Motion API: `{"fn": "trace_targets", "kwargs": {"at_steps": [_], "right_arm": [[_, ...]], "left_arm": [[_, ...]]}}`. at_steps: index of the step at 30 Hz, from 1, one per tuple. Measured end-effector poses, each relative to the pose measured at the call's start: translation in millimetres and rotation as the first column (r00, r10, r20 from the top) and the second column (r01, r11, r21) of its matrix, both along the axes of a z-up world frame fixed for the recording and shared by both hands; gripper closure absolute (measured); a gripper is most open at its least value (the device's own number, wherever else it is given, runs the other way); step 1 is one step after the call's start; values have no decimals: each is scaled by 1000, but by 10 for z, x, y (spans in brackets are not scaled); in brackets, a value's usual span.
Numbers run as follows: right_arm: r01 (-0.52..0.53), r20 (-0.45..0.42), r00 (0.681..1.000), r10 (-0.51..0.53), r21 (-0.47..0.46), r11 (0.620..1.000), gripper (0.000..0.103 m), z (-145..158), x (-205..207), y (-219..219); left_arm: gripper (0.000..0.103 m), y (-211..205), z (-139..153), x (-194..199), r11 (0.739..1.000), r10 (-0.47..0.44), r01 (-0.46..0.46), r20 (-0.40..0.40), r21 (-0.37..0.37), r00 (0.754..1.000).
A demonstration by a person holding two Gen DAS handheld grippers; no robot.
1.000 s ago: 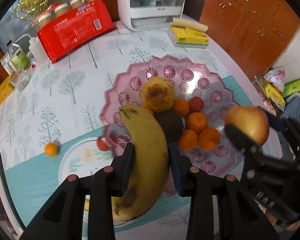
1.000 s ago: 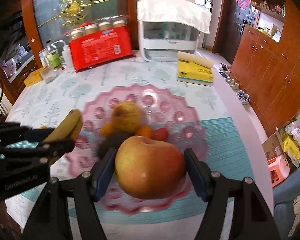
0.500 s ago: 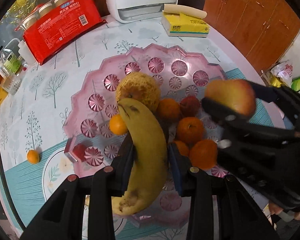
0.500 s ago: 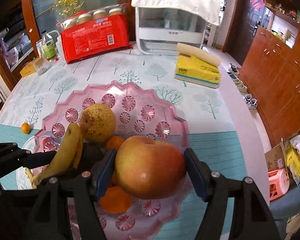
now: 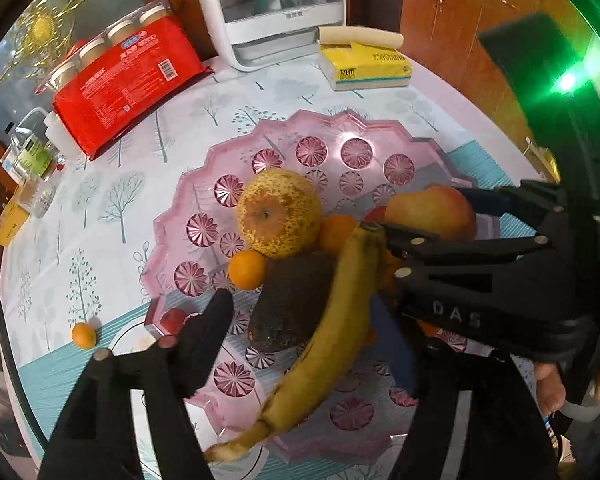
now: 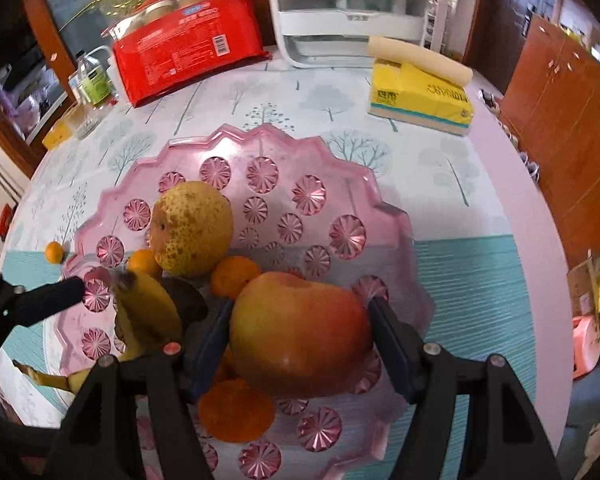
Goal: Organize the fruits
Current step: 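Carry the banana and large apple into the pink bowl and release both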
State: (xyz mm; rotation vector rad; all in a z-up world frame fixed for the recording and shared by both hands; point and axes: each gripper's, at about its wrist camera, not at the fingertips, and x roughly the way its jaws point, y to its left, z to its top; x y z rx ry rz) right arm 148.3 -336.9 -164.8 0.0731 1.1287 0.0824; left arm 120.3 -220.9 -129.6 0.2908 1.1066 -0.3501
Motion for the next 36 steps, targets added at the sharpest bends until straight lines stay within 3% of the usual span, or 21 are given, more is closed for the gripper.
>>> {"fn": "trace_targets", "kwargs": {"at_steps": [6,19,22,36], "right_arm": [[12,-9,1000,-12,12,1000,34,17,-37,-25],[-29,129,991,26,16,999,34,513,-355,113],[-39,150,988,39,-3,999,34,619,-464,188],[-83,196,976,95,-68,994,34,1034,-830,546]], "left_arm": [[25,92,109,-80,1000,28,-28,20,1,999],[22,396,392,-385,995,99,-99,63,-1,993],[17,464,459,-466,994,106,-107,72,9,992],[17,1017,819,-816,985,154,-162,122,61,981]]}}
